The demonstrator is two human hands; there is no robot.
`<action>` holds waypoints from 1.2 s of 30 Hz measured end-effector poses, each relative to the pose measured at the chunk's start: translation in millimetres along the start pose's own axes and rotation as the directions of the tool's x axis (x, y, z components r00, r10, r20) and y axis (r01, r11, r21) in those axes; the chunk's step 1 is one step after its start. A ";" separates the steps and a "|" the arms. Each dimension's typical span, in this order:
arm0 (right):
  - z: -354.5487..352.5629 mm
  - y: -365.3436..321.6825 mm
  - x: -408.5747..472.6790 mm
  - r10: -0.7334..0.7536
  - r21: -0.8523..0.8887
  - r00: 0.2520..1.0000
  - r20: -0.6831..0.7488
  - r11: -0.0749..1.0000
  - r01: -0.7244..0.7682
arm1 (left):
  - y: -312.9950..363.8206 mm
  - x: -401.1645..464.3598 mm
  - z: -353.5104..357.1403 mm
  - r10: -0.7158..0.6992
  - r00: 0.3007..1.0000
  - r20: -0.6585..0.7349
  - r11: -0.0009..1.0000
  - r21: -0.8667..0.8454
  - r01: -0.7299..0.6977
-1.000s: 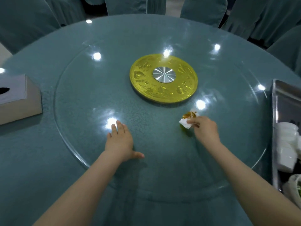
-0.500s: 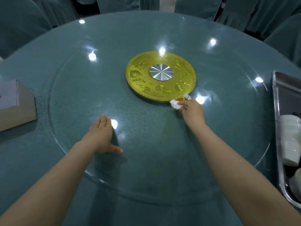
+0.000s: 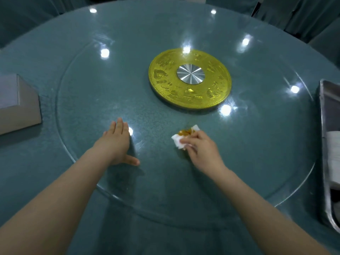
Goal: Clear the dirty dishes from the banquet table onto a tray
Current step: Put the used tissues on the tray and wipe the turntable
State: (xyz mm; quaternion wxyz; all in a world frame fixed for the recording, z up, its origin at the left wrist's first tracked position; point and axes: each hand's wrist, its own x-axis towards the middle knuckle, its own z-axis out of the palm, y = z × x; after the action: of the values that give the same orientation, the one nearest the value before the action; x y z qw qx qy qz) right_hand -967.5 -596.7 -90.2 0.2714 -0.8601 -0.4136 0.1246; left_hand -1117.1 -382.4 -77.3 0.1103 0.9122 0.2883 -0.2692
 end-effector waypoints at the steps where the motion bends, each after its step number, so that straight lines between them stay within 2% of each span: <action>1: 2.3 -5.6 -13.3 -0.017 0.022 0.999 0.028 1.000 0.017 | -0.3 0.1 0.3 0.002 1.000 0.001 1.000 -0.001 -0.002; 5: 5.8 -15.6 -49.0 -0.117 0.044 0.986 0.120 0.993 0.112 | -1.1 0.5 1.8 0.008 1.000 0.003 1.000 -0.003 -0.008; 8: 1.0 -12.0 -45.7 -0.134 0.033 0.978 0.163 0.991 0.130 | -1.4 0.0 2.7 0.009 1.000 0.003 1.000 -0.007 -0.009; 11: -4.0 -4.2 -22.6 -0.156 0.002 0.983 0.095 0.988 0.157 | 0.0 -0.5 2.7 0.011 1.000 0.005 1.000 -0.007 -0.011; 13: -8.9 9.1 8.9 -0.082 -0.012 0.996 -0.036 0.997 0.082 | 1.7 -1.2 2.9 0.008 1.000 0.011 1.000 -0.007 -0.008; 16: -23.9 40.1 70.8 0.110 -0.045 0.977 -0.183 0.992 -0.120 | 4.0 -1.8 3.2 0.003 1.000 0.020 1.000 0.001 -0.003; 20: -39.2 69.8 131.4 0.290 -0.062 0.918 -0.272 0.946 -0.317 | 7.8 -2.8 4.6 -0.004 1.000 0.023 1.000 0.010 0.004; 23: -34.3 68.0 138.0 0.347 -0.054 0.892 -0.291 0.924 -0.377 | 11.3 -4.6 5.4 -0.011 1.000 0.022 1.000 0.027 0.011; 25: -26.8 57.9 123.5 0.273 -0.083 0.920 -0.281 0.948 -0.307 | 13.5 -5.1 5.8 -0.017 1.000 0.023 0.999 0.036 0.016; 30: 2.2 12.8 58.9 -0.008 -0.035 0.991 -0.132 0.999 0.004 | 14.4 -5.9 4.2 -0.012 1.000 0.014 0.999 0.033 0.012; 34: 23.9 -19.0 -6.2 -0.207 0.014 0.978 0.015 0.978 0.206 | 12.7 -5.6 3.9 -0.008 1.000 0.004 1.000 0.021 0.008; 36: 26.3 -24.5 -26.6 -0.241 0.022 0.968 0.074 0.970 0.240 | 12.7 -5.8 4.2 -0.005 1.000 0.003 1.000 0.025 0.005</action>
State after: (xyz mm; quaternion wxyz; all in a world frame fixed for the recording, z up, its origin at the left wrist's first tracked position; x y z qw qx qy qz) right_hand -1011.4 -595.3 -98.1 0.2739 -0.7965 -0.5241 0.1259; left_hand -1115.4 -396.8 -77.0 0.0987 0.9124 0.2873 -0.2743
